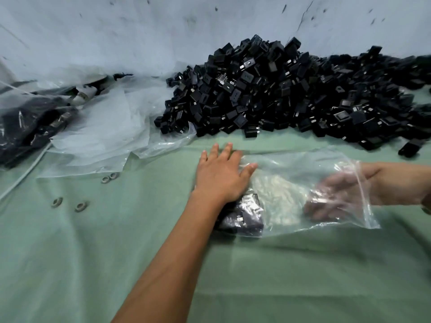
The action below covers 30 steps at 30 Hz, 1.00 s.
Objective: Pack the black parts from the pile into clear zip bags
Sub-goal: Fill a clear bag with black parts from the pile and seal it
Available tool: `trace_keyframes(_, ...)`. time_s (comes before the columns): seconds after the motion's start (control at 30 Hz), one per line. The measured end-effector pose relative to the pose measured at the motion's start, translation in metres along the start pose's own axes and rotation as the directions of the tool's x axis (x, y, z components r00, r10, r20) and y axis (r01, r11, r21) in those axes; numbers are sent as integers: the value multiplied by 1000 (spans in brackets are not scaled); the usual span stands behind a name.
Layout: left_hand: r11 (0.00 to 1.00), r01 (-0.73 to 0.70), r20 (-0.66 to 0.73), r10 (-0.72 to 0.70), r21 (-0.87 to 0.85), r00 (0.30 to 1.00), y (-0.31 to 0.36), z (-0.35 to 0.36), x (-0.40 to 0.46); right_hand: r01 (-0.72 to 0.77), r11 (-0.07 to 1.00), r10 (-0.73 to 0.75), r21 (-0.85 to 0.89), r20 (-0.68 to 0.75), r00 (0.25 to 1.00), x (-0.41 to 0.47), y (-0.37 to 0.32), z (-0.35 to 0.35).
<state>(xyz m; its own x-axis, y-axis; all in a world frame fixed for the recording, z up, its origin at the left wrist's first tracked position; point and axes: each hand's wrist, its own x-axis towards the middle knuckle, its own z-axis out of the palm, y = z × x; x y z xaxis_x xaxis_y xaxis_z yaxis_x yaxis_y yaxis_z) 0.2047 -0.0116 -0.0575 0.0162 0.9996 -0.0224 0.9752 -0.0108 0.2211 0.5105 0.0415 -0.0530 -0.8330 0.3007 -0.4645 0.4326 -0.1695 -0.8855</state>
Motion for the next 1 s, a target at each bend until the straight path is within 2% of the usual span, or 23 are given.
trace_keyframes(0.03,1000,-3,-35,4,19,999,0,4,-1,39,999,-39,-35,-9,999,-6,-1,-7)
trace_keyframes(0.13,999,-12,-100,16,41,995,-1,10,-2,-71,992,59,-106,-116,992,-40,8,-31)
trace_keyframes(0.17,999,-12,-106,17,45,994,-2,11,-2,-124,976,87,-182,-195,977,-52,0,-35)
trace_keyframes(0.23,999,-12,-107,18,51,994,-3,12,-1,-264,928,131,-262,-433,892,-68,-24,-39)
trace_keyframes(0.27,999,-12,-106,18,53,994,-3,12,-1,-267,908,59,-324,-531,845,-65,-42,-34)
trace_keyframes(0.33,998,-10,-105,16,57,994,-2,12,-1,-232,844,-207,-483,-694,690,-43,-70,-30)
trace_keyframes(0.37,998,-7,-105,13,59,994,-1,12,-1,-237,806,-314,-543,-731,606,-26,-83,-25)
trace_keyframes(0.4,998,-3,-103,10,62,995,-1,12,-1,-236,777,-377,-583,-732,568,-5,-97,-17)
trace_keyframes(0.43,998,1,-102,6,66,995,-1,12,-1,-262,734,-414,-626,-720,557,17,-109,-7)
trace_keyframes(0.53,997,8,-96,-1,72,995,0,11,-1,-369,553,-458,-747,-642,615,82,-125,4)
trace_keyframes(0.63,998,11,-92,-4,70,996,1,10,0,-488,442,-382,-753,-650,656,129,-126,-2)
trace_keyframes(0.7,998,10,-83,-5,67,997,0,10,0,-528,455,-357,-717,-690,630,148,-121,-6)
trace_keyframes(0.83,997,19,-53,-15,70,998,1,8,0,-550,470,-416,-690,-723,551,167,-110,-8)
trace_keyframes(0.93,999,26,14,-26,40,1000,2,2,2,-541,446,-378,-713,-698,608,160,-113,-6)
trace_keyframes(1.0,999,32,85,-33,7,996,3,-5,2,-502,490,-380,-713,-693,613,140,-114,-6)
